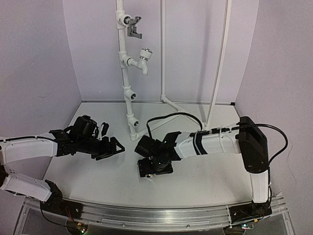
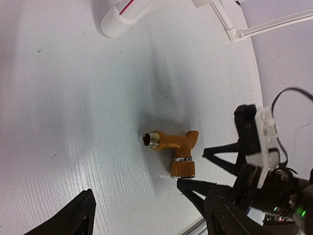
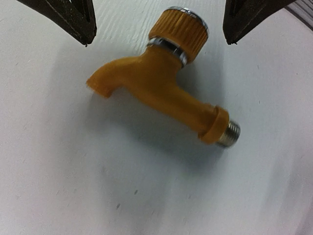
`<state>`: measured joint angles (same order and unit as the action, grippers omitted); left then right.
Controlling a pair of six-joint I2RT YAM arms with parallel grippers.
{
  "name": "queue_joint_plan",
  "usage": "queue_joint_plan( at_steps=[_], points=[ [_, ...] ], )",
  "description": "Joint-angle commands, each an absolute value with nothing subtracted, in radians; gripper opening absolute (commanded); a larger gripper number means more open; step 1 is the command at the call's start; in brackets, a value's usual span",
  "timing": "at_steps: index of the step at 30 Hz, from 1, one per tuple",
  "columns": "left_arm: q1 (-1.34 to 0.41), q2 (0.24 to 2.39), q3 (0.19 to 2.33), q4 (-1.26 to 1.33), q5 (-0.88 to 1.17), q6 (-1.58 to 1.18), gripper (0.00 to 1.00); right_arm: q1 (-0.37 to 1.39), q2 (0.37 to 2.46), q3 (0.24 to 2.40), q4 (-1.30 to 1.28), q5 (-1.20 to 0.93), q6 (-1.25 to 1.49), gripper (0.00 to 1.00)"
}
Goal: Install the water faucets
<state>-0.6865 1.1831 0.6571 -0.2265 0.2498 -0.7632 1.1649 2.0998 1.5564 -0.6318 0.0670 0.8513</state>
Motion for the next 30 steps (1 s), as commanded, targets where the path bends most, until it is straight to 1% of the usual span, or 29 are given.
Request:
queue_joint_plan(
  at_steps=[1,4,8,12,14,18,20,21,23,27,30],
  points=[
    [-0.688,1.192,0.673,-0.199,0.242,-0.761,0.8,1.175,2.177,1.602,-0.658,0.1,0.896,0.82],
    [-0.688,1.185,0.67,-0.199,0.249,-0.768,0.8,1.175,2.211,1.61,-0.644,0.154,0.885,0.76],
    [-0.687,1.165,0.658,-0.199,0.236,-0.784,0.8,1.171,2.233,1.594,-0.605,0.25,0.842,0.65],
    [-0.687,1.171,0.66,-0.199,0.241,-0.795,0.79,1.169,2.24,1.59,-0.534,0.267,0.752,0.54],
    [-0.684,1.182,0.672,-0.199,0.246,-0.79,0.8,1.168,2.224,1.57,-0.466,0.261,0.682,0.44],
    [-0.661,1.19,0.701,-0.198,0.277,-0.789,0.83,1.145,2.175,1.525,-0.343,0.246,0.556,0.19],
    [-0.641,1.177,0.706,-0.195,0.292,-0.791,0.85,1.132,2.153,1.508,-0.296,0.244,0.498,0.08],
    [-0.631,1.166,0.706,-0.191,0.304,-0.795,0.85,1.128,2.142,1.498,-0.269,0.238,0.465,0.03],
    [-0.601,1.142,0.697,-0.17,0.348,-0.806,0.88,1.125,2.109,1.473,-0.225,0.231,0.417,0.0],
    [-0.543,1.085,0.662,-0.067,0.462,-0.843,0.92,1.124,2.016,1.394,-0.109,0.201,0.368,0.0],
    [-0.537,1.065,0.657,-0.012,0.509,-0.853,0.95,1.125,1.938,1.31,0.002,0.149,0.354,0.0]
  ],
)
